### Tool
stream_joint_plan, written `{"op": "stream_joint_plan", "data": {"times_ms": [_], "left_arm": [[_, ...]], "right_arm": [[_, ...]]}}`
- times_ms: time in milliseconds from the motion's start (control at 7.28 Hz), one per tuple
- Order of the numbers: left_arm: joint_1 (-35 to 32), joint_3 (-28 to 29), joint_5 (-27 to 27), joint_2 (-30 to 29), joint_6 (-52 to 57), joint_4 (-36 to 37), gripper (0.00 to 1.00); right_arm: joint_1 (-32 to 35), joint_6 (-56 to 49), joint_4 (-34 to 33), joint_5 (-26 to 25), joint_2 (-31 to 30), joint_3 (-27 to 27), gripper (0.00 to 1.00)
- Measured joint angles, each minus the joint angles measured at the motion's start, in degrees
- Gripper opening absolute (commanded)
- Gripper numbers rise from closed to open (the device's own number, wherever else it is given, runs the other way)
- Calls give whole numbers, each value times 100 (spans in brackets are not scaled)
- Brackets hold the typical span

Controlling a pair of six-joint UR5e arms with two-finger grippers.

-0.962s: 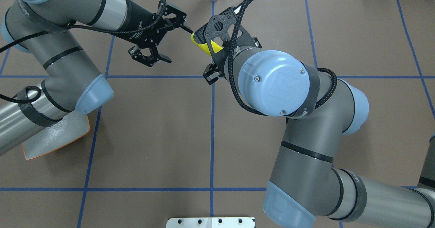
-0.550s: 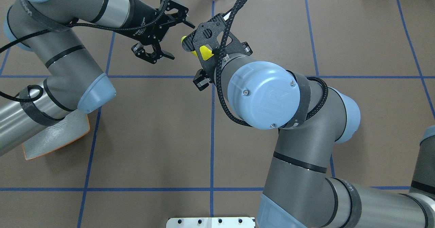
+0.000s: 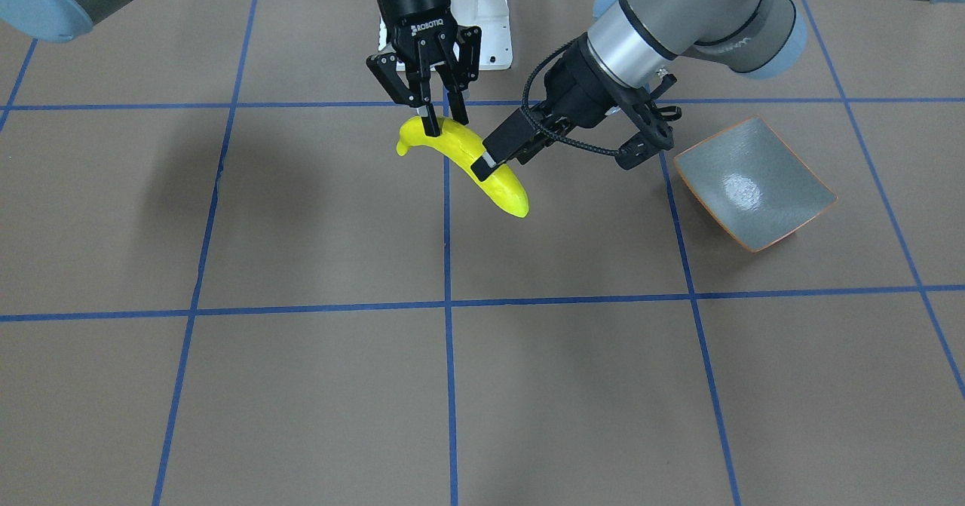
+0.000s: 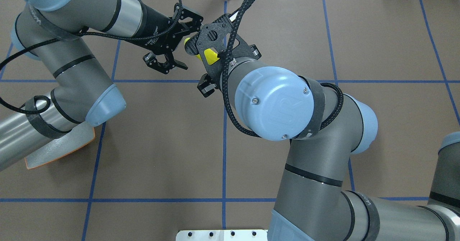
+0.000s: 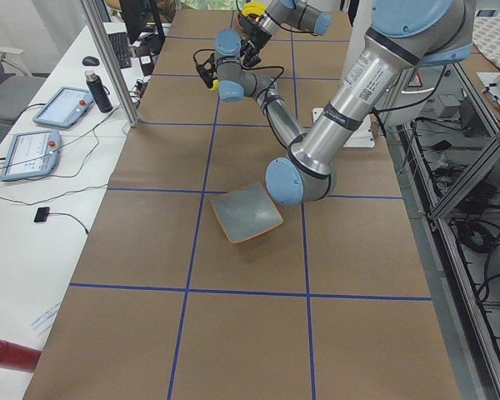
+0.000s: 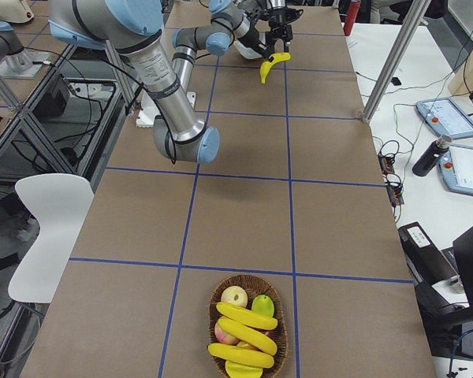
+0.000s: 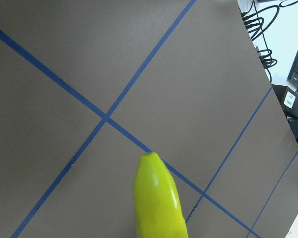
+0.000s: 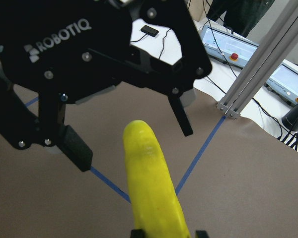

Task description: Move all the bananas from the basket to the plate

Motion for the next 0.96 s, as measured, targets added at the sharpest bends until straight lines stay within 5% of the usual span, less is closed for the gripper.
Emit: {"op": "stream_joint_plan", "data": {"times_ms": [137,412,687,962], "left_arm": [[23,-1,0,3,3,-4,97],[47,-33,4,10,21,-26,30],[51,-42,3,16,37,-179,0],[53,-52,8,19,26,-240,0]], "right_arm": [[0,-8,2,0,24,2,0],[-8,-32,5,-64,40,-1,0],[-30,-54,125,-86,36,-8,0],[-63,-47,384,-76,17,-30,99]]}}
